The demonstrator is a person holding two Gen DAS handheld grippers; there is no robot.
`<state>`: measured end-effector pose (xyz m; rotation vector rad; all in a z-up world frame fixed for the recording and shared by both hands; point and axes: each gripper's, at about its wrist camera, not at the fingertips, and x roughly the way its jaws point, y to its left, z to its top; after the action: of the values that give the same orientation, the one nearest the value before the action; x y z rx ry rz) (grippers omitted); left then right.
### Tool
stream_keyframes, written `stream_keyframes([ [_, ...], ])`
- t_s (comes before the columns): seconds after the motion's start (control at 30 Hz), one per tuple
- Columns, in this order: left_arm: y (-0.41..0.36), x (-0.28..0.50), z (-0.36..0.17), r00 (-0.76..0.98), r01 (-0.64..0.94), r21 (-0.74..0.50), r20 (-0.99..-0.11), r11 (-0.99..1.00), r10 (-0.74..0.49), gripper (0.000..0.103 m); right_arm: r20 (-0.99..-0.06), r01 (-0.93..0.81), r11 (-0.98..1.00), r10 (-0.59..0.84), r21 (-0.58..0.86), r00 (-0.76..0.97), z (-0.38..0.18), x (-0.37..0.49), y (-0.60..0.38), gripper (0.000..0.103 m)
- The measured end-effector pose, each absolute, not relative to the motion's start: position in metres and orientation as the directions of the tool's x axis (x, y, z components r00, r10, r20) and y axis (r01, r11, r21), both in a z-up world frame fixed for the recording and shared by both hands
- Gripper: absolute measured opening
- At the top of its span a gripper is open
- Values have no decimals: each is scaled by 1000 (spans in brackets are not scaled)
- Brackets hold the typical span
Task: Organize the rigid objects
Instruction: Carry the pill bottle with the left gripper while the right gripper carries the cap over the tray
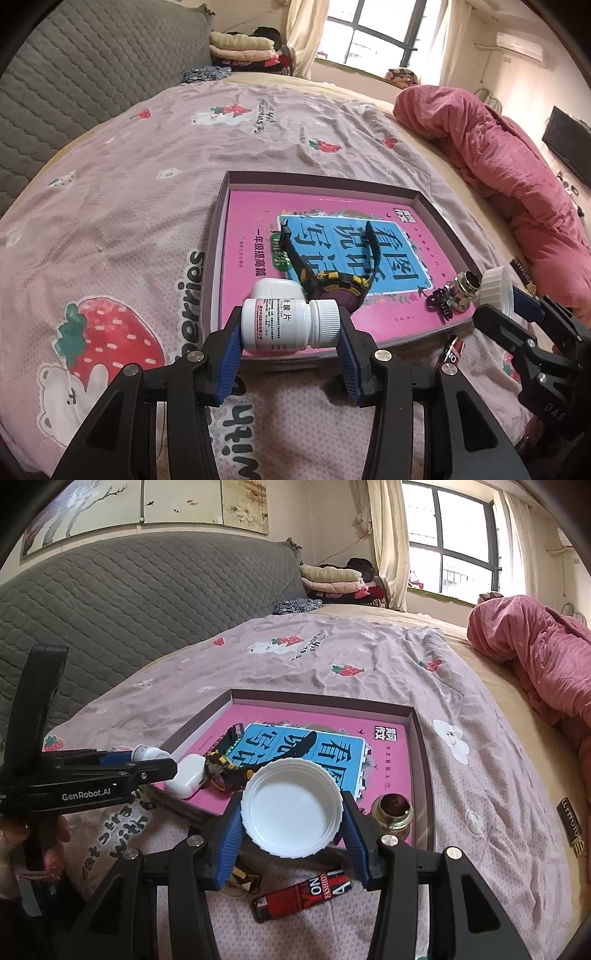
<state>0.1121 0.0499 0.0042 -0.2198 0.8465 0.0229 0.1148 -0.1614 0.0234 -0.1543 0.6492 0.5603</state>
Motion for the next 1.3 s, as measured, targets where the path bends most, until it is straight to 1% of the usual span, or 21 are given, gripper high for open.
stream_keyframes([
  [0.2,50,117,2,665,-102,-185,-744,977,-71,48,-595,-526,850,440,34,673,26,123,-162,50],
  [0.7,22,129,-1,681,-19,-173,-723,985,-114,48,-567,-510,860,423,5,707,30,129,-160,50],
  [1.3,10,139,-15,652,12,-175,-745,984,-141,48,-560,-488,873,405,1,723,29,139,-162,50],
])
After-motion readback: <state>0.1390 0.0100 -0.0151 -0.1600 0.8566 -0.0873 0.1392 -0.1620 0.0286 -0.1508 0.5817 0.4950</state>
